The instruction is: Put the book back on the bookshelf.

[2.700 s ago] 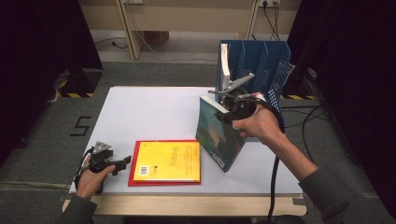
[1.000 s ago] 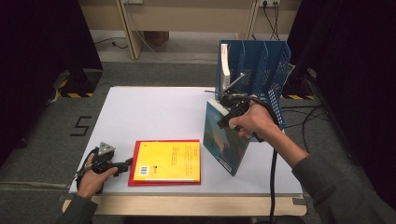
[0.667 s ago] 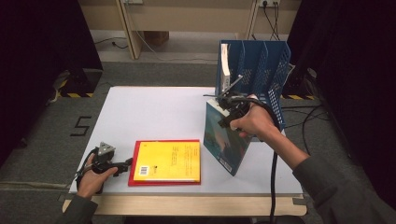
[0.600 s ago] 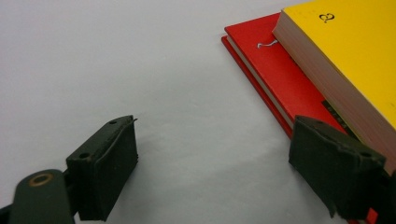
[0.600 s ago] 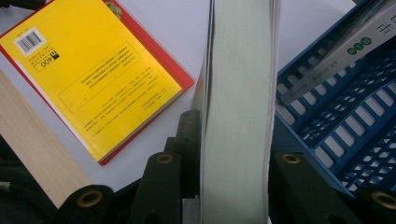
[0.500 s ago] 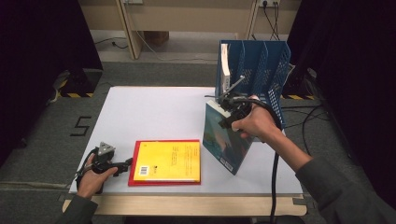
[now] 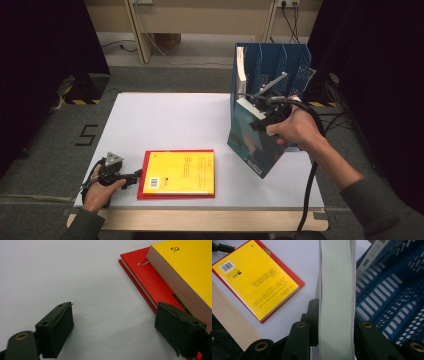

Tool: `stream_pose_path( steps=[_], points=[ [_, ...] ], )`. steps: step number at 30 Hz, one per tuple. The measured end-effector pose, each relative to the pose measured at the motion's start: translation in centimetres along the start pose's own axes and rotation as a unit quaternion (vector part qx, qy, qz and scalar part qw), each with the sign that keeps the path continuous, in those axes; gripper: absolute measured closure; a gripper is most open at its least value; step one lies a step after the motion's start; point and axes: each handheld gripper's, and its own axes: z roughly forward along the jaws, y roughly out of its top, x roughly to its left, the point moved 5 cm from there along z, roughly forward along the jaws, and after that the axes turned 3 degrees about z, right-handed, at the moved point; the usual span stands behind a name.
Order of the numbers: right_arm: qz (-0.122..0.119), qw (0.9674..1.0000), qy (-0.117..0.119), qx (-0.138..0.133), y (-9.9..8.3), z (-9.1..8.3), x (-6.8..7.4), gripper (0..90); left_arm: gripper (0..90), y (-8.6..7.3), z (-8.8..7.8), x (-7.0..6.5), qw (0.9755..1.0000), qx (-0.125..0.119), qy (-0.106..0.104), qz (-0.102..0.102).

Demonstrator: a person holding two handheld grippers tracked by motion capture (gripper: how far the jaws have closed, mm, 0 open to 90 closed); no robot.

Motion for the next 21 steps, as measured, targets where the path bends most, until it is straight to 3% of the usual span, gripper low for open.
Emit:
stream_pose_path(
  steps=[21],
  points=[
    [0.034,0.9985,-0.042,-0.011,-1.0,-4.9,-3.1,74.0,14.2,0.0,0.0,0.0,1.0000,0.001,0.000,0.000]
  ],
)
